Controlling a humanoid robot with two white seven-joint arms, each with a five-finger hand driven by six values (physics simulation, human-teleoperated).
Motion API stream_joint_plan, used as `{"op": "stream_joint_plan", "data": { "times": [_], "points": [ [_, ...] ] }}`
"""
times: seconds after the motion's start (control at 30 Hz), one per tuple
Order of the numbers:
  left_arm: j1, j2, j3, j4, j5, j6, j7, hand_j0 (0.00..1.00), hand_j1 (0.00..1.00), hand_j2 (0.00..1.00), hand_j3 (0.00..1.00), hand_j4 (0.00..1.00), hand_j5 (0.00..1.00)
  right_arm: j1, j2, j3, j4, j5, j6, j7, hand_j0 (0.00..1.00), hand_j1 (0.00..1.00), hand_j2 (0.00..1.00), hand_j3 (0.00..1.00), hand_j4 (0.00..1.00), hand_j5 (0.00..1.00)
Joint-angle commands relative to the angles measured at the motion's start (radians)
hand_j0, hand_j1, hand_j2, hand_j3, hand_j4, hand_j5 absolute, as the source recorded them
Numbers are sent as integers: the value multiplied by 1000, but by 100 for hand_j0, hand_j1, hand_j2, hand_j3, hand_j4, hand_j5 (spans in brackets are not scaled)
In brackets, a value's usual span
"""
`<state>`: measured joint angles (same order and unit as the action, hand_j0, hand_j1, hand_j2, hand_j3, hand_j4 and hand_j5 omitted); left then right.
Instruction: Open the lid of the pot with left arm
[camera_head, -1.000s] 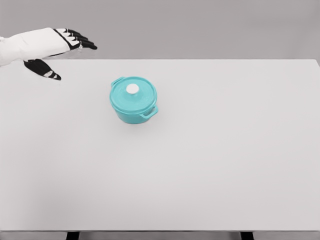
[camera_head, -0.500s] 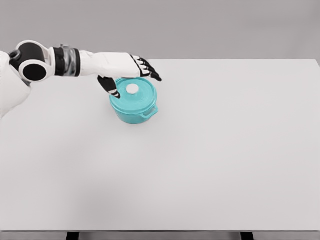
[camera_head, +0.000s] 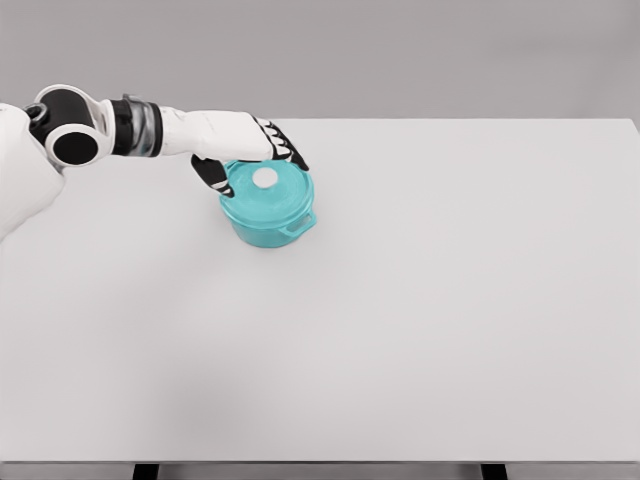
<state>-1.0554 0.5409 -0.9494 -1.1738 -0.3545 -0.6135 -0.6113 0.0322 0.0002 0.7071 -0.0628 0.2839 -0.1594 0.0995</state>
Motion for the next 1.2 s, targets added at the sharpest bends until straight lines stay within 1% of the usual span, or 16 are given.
{"op": "stream_joint_plan", "data": {
  "times": [0.0, 0.07, 0.27, 0.37, 0.63, 0.7, 0.77, 0.9, 1.17],
  "points": [
    [0, -10, 1, 16, -8, 3, 0, 89, 89, 89, 89, 89, 89, 0, 0, 0, 0, 0, 0, 0, 100, 100, 100, 100, 100, 100],
    [0, -18, 0, 39, -9, 3, 0, 88, 88, 88, 88, 88, 88, 0, 0, 0, 0, 0, 0, 0, 100, 100, 100, 100, 100, 100],
    [2, -19, -8, 39, -11, 3, 0, 86, 86, 86, 86, 86, 86, 0, 0, 0, 0, 0, 0, 0, 100, 100, 100, 100, 100, 100],
    [3, -19, -8, 39, -12, 3, 0, 83, 83, 83, 83, 83, 83, 0, 0, 0, 0, 0, 0, 0, 100, 100, 100, 100, 100, 100],
    [8, -19, -9, 42, -12, 3, 0, 83, 83, 83, 83, 83, 83, 0, 0, 0, 0, 0, 0, 0, 100, 100, 100, 100, 100, 100],
    [8, -25, -9, 56, -14, 3, 0, 83, 83, 83, 83, 83, 83, 0, 0, 0, 0, 0, 0, 0, 100, 100, 100, 100, 100, 100],
    [8, -36, -8, 66, -38, 3, 0, 83, 83, 83, 83, 83, 83, 0, 0, 0, 0, 0, 0, 0, 100, 100, 100, 100, 100, 100],
    [8, -41, -8, 71, -40, 3, 0, 83, 83, 83, 83, 83, 83, 0, 0, 0, 0, 0, 0, 0, 100, 100, 100, 100, 100, 100],
    [8, -44, -8, 77, -41, 3, 0, 73, 73, 73, 73, 73, 73, 0, 0, 0, 0, 0, 0, 0, 100, 100, 100, 100, 100, 100]
  ]
}}
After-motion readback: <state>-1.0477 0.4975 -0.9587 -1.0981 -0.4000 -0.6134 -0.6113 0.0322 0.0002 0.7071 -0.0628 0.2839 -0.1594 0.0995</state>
